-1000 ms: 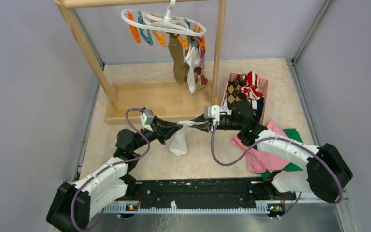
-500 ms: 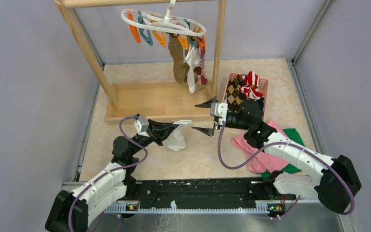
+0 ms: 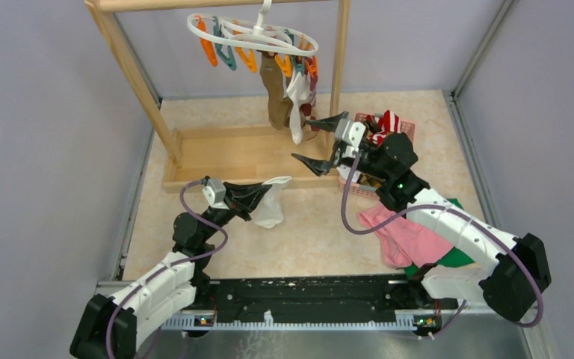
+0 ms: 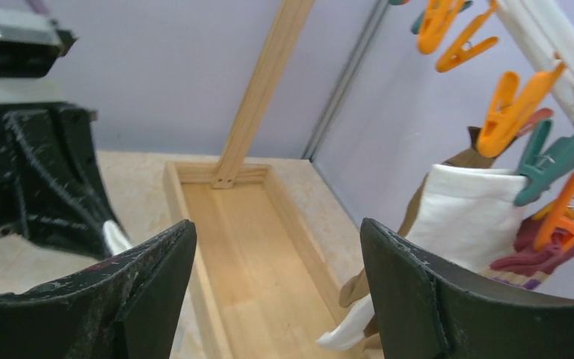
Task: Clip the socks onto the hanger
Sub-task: Pick up the sock from the bin, then open the clamp at the hanger.
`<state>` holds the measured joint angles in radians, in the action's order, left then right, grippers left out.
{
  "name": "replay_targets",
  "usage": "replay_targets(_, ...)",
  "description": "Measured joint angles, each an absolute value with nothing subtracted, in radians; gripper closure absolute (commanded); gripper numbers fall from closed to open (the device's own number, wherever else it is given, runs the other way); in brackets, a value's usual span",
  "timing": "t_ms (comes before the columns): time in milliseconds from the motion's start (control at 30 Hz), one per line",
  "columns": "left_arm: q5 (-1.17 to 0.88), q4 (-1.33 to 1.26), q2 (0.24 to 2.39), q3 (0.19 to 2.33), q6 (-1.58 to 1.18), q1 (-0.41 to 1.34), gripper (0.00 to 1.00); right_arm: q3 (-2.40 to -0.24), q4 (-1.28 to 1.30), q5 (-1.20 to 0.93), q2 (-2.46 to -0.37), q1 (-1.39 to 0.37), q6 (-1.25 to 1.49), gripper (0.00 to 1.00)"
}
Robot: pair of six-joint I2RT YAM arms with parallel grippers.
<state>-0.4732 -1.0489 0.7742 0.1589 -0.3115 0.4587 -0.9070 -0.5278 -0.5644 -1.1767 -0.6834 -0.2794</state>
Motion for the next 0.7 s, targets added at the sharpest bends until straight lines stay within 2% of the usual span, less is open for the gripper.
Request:
replay_targets(200, -0.472, -1.027, 0.814, 0.197, -0.315, 0.457, 1.00, -1.031, -0.514, -0.497, -1.254, -0.661, -0.201, 0.22)
replay_targets(367, -0.477, -1.020, 0.834, 0.261, -0.330, 0.446, 1.00, -1.043, -0.463, -0.540, -1.237, -0.628, -0.172, 0.22)
replay_targets(700, -0.465, -1.048, 0.892, 0.276, -0.379, 0.429, 1.00, -0.827, -0.388, -0.664, -1.148, -0.619, -0.181, 0.24)
